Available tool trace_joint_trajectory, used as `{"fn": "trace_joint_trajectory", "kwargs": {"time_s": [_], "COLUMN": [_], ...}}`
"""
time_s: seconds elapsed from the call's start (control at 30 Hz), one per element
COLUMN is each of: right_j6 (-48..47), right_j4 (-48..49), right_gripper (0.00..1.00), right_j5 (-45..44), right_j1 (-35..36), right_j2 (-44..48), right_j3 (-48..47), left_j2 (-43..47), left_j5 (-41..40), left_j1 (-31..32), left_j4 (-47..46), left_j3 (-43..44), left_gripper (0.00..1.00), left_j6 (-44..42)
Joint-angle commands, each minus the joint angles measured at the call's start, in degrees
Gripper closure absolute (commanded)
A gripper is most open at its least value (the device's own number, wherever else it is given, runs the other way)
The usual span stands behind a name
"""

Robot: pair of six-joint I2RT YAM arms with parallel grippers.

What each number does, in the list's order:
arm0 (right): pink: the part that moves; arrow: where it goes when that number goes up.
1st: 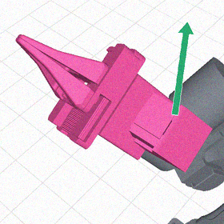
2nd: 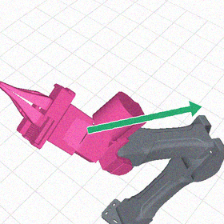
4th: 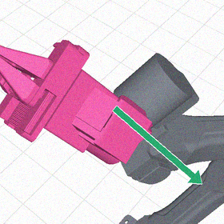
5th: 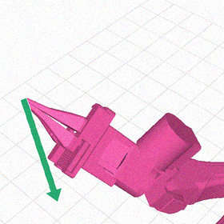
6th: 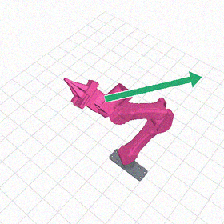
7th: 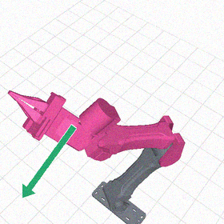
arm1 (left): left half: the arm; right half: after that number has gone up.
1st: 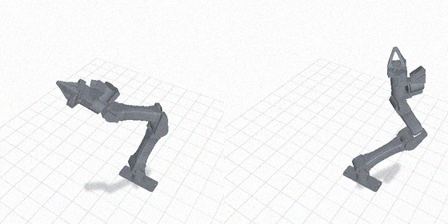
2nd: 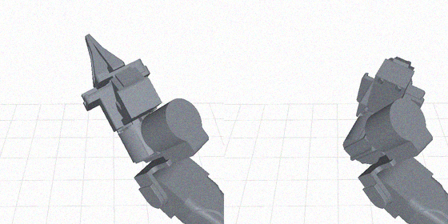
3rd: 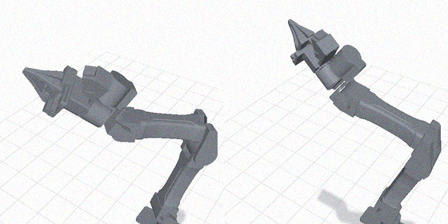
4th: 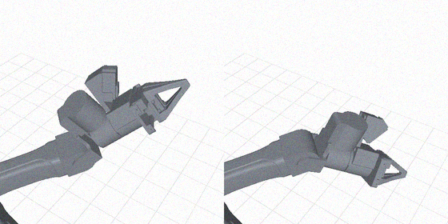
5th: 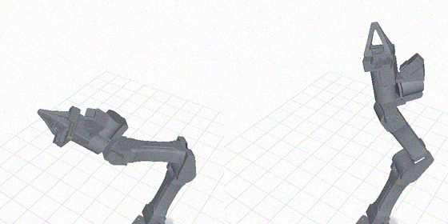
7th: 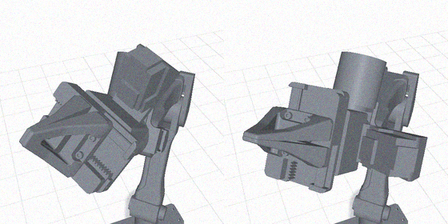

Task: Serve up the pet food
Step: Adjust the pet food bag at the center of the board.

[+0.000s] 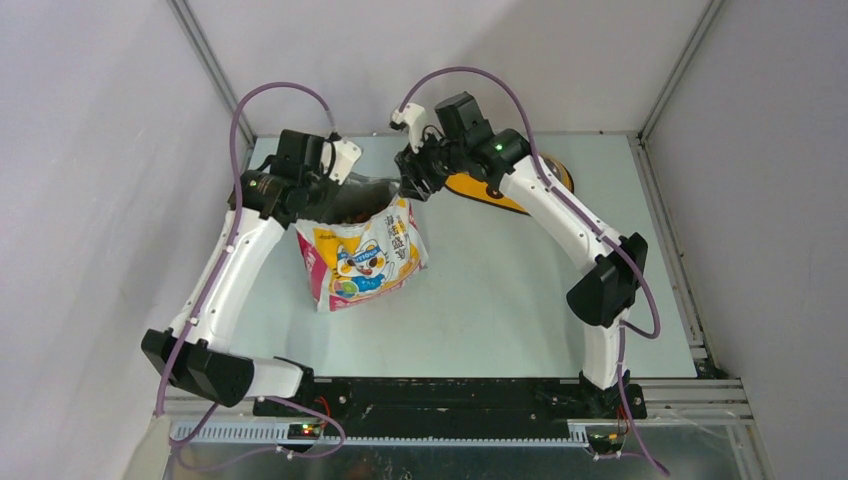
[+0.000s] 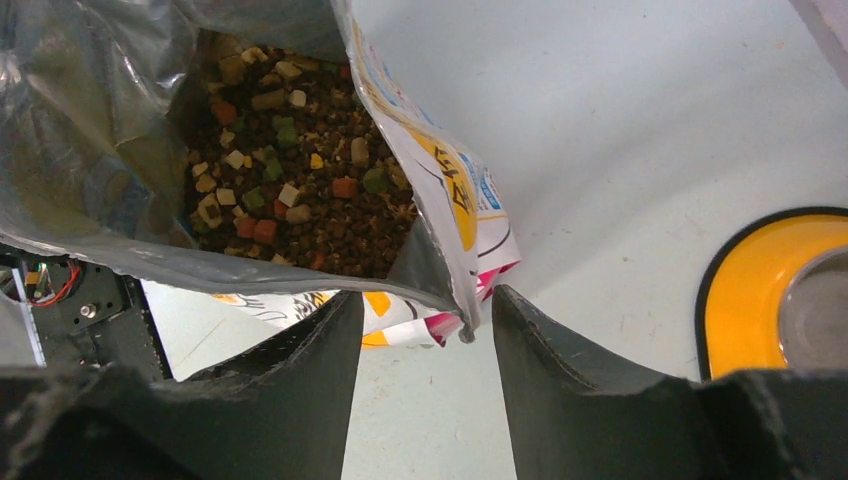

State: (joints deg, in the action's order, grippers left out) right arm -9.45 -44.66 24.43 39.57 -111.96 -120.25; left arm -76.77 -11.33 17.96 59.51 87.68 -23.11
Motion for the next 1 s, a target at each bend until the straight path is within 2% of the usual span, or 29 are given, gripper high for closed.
{"fn": "trace_joint_trajectory", "kwargs": {"time_s": [0.0,0.07,0.2,0.33,0.43,0.47,0.7,0.97], "right_j6": [-0.7,-1.3,-3.9,-6.8,-9.6,-10.2,-15.0,-10.8], "right_j4": [3.5,4.2,5.1,3.9,3.2,3.0,3.6,6.8], "right_gripper": [0.47,0.49,0.60,0.85,0.93,0.99,1.00,1.00], "right_j5": [4.0,5.2,6.6,8.4,10.3,10.8,11.9,11.5], "right_j1": [-0.6,-0.8,-0.9,-0.9,-1.3,-1.5,-2.6,-4.7], "right_j2": [1.4,1.3,0.7,-0.4,-0.8,-0.8,-0.9,-0.6], "right_j3": [1.9,2.1,1.5,-0.6,-2.0,-2.4,-7.0,-14.3], "left_j2": [0.5,0.6,0.6,0.8,0.7,0.6,-0.8,-1.8], "left_j5": [-1.1,-1.8,-3.2,-3.1,-3.6,-4.1,-8.2,-10.5], "left_j1": [-0.3,-0.3,-0.3,-0.4,-0.3,-0.4,-0.4,-0.7], "left_j4": [-0.9,-1.2,-1.6,-1.9,-2.2,-2.4,-3.8,-4.1], "left_j3": [2.0,3.4,7.9,11.4,12.7,13.1,16.4,23.2], "left_gripper": [0.99,1.00,1.00,1.00,1.00,1.00,1.00,1.00], "left_j6": [0.3,0.3,0.6,0.6,0.1,0.0,-0.3,0.3]}}
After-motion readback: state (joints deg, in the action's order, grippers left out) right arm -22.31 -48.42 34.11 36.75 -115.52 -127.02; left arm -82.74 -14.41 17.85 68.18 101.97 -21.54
